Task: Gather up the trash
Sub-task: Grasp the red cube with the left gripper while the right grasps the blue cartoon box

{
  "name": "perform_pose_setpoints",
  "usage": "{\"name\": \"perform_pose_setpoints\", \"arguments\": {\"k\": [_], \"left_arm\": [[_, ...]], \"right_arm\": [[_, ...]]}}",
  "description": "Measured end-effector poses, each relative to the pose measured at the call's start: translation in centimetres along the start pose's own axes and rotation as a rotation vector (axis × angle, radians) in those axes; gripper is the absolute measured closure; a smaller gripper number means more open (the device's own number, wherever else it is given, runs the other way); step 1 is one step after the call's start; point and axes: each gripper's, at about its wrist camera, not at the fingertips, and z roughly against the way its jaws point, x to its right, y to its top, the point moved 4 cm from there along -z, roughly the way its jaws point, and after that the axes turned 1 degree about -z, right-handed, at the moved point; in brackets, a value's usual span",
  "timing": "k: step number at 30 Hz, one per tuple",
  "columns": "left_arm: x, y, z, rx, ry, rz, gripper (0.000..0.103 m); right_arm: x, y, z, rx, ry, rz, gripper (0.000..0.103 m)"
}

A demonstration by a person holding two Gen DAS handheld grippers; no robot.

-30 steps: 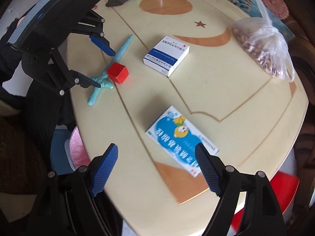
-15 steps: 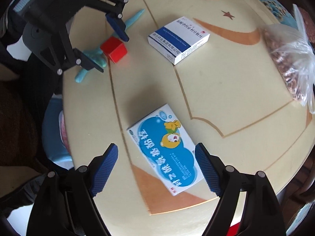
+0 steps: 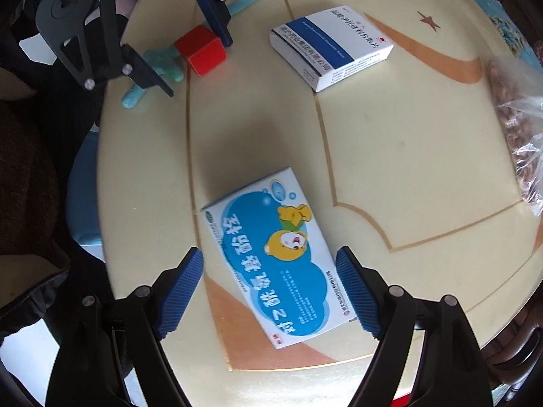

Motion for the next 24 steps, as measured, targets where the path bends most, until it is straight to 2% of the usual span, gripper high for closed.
{"name": "perform_pose_setpoints", "arguments": {"k": [6, 10, 13, 15, 20, 24], "left_arm": [[-0.6, 0.1, 0.0, 0.007, -0.010, 0.004, 0.043], [-0.7, 0.3, 0.1, 0.010, -0.013, 0.015, 0.044], [-1.1, 0.4, 0.1, 0.012, 0.000, 0.018, 0.051], [-1.6, 0.5, 0.3, 0.014, 0.002, 0.026, 0.055], [-1.7, 0.5, 0.3, 0.011, 0.004, 0.028, 0.057], [-1.4, 0.4, 0.3, 0.012, 0.018, 0.020, 0.057]], "right_arm": [[-0.9, -0.4, -0.7, -0.012, -0.023, 0.044, 0.025], [-0.9, -0.8, -2.3, -0.060, -0.039, 0.046, 0.025], [-1.2, -0.9, -2.3, -0.041, -0.051, 0.040, 0.024], [-1.8, -1.0, -2.6, -0.029, -0.089, 0.041, 0.024], [-2.5, -1.9, -2.8, 0.003, -0.122, -0.087, 0.024], [-2.1, -2.8, -2.8, 0.028, -0.108, -0.201, 0.024]]}}
